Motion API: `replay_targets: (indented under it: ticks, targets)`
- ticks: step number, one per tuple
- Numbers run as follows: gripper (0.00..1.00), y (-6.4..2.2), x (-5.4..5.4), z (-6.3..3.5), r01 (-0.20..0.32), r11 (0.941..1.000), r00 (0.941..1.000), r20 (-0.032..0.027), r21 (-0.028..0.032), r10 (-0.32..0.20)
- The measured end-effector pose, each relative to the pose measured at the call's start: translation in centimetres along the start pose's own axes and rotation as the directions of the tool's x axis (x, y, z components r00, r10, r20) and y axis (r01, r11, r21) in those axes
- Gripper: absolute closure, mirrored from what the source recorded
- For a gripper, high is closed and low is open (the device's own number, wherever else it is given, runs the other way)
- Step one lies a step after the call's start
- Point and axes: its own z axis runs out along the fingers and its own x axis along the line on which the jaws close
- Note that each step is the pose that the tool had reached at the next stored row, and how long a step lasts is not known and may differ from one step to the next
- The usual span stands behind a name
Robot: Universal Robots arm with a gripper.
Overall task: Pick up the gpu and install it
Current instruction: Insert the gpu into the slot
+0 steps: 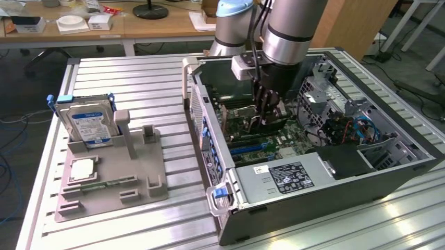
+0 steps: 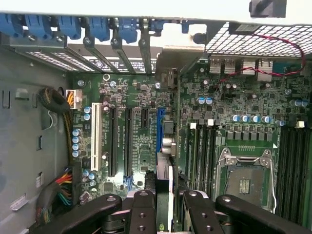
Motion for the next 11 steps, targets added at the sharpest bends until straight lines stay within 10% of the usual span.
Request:
replay_targets:
  ticks: [11]
  targets:
    - [0.73,0.02,0.55,0.6,0.0,1.0,1.0,0.0,0.0,0.0]
